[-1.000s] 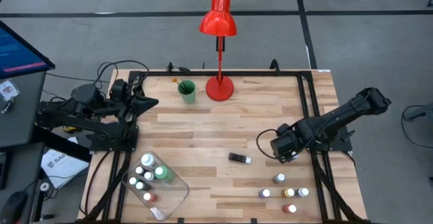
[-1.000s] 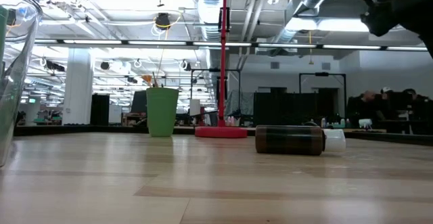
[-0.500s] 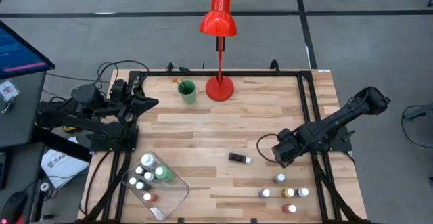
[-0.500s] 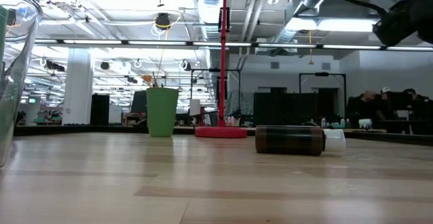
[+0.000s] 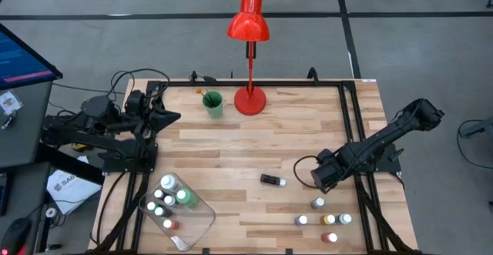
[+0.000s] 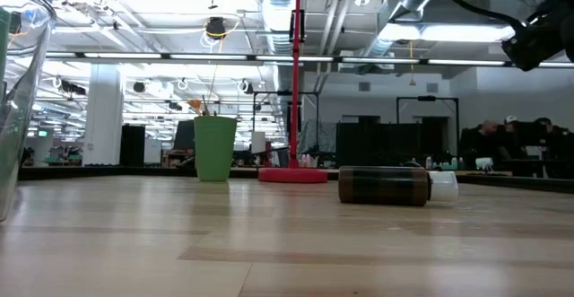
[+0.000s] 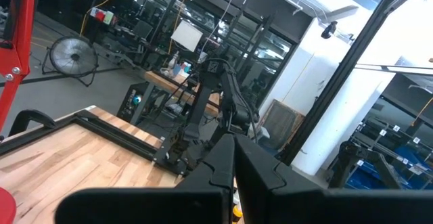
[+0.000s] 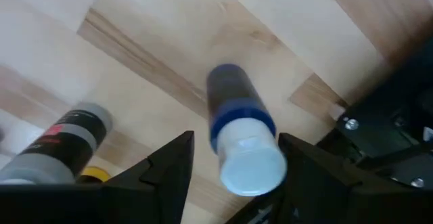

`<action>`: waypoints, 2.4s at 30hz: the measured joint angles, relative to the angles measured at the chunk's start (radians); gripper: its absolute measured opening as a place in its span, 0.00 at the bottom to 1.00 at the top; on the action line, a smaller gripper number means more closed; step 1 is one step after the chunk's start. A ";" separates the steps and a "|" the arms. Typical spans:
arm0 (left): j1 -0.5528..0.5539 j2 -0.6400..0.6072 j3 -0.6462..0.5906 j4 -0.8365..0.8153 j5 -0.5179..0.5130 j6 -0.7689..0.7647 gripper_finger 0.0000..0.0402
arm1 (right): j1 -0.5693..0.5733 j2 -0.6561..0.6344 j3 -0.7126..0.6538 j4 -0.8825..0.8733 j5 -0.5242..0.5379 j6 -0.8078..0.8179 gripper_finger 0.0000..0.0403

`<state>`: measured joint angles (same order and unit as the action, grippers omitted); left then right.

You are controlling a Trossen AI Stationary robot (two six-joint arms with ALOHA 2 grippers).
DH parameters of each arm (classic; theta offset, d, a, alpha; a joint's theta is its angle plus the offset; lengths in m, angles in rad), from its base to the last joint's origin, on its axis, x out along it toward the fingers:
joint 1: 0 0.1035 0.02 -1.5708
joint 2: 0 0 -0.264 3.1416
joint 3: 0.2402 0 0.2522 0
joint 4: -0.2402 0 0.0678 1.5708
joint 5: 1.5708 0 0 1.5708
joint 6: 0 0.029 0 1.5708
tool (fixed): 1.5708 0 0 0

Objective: Pick & Place Paint Supplies
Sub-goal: Adjust the blue coloring bottle to the center of the table

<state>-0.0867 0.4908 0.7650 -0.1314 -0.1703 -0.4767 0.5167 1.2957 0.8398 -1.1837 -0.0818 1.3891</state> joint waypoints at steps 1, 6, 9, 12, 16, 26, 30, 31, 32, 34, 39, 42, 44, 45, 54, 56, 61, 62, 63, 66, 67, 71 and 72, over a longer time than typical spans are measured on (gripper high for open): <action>0.000 0.000 0.000 0.000 0.000 0.000 0.00 | 0.000 0.000 0.000 0.006 0.000 0.001 0.50; 0.000 0.000 0.000 0.000 0.000 0.000 0.00 | -0.002 -0.001 0.002 0.011 -0.036 0.001 0.30; 0.000 0.000 0.000 0.000 0.000 0.000 0.00 | -0.002 -0.001 0.002 0.011 -0.064 0.001 0.27; 0.000 0.000 0.000 0.000 0.000 0.000 0.00 | -0.002 0.000 0.007 0.010 -0.072 0.017 0.27; 0.000 0.000 0.000 0.000 0.000 0.000 0.00 | -0.033 0.001 0.068 0.011 -0.064 0.019 0.27; 0.000 0.000 0.000 0.001 0.000 0.000 0.00 | -0.262 0.159 0.402 0.009 0.009 -0.284 0.27; 0.000 -0.002 0.000 0.006 0.000 0.000 0.00 | -0.316 0.339 0.605 -0.040 0.027 -0.443 0.27; 0.000 -0.005 0.000 0.006 0.000 0.000 0.00 | -0.322 0.382 0.660 -0.053 0.032 -0.481 0.27; 0.000 -0.007 0.000 0.006 0.000 0.000 0.00 | -0.328 0.423 0.716 -0.074 0.035 -0.519 0.27; 0.000 -0.021 0.000 0.006 0.000 0.000 0.00 | -0.339 0.502 0.834 -0.104 0.038 -0.578 0.27; 0.000 -0.064 0.000 0.008 0.000 0.000 0.00 | -0.357 0.669 1.094 -0.175 0.075 -0.687 0.27; 0.000 -0.096 0.001 0.009 0.000 0.000 0.00 | -0.359 0.757 1.225 -0.190 0.078 -0.725 0.27; 0.000 -0.113 0.001 0.010 0.000 0.000 0.00 | -0.359 0.814 1.302 -0.195 0.079 -0.739 0.27; 0.000 -0.124 0.001 0.010 0.000 0.000 0.00 | -0.356 0.840 1.336 -0.195 0.078 -0.743 0.27; 0.000 -0.151 0.001 0.006 0.000 0.000 0.00 | -0.330 0.972 1.493 -0.098 0.059 -0.710 0.27; 0.000 -0.144 0.001 0.006 0.000 0.000 0.00 | -0.321 0.993 1.500 -0.088 0.056 -0.700 0.27; 0.000 -0.131 0.000 -0.004 0.000 -0.006 0.00 | -0.302 1.038 1.499 -0.133 0.056 -0.702 0.27; 0.000 -0.125 0.001 0.000 0.000 -0.008 0.00 | -0.299 1.038 1.499 -0.155 0.057 -0.712 0.27; 0.000 -0.122 0.001 0.003 0.000 -0.011 0.00 | -0.297 1.042 1.500 -0.160 0.061 -0.718 0.27; 0.000 -0.108 0.001 0.002 -0.013 -0.032 0.00 | -0.294 1.070 1.499 -0.171 0.066 -0.726 0.27; 0.000 -0.104 0.001 0.002 -0.017 -0.036 0.00 | -0.294 1.079 1.496 -0.197 0.066 -0.731 0.27; 0.000 -0.085 0.001 0.003 -0.023 -0.056 0.00 | -0.294 1.101 1.499 -0.210 0.077 -0.744 0.27; 0.000 -0.082 0.001 -0.001 -0.023 -0.060 0.00 | -0.295 1.102 1.498 -0.221 0.082 -0.749 0.27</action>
<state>-0.0864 0.4085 0.7658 -0.1320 -0.1936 -0.5365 0.2221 2.3973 2.3379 -1.4049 0.0000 0.6397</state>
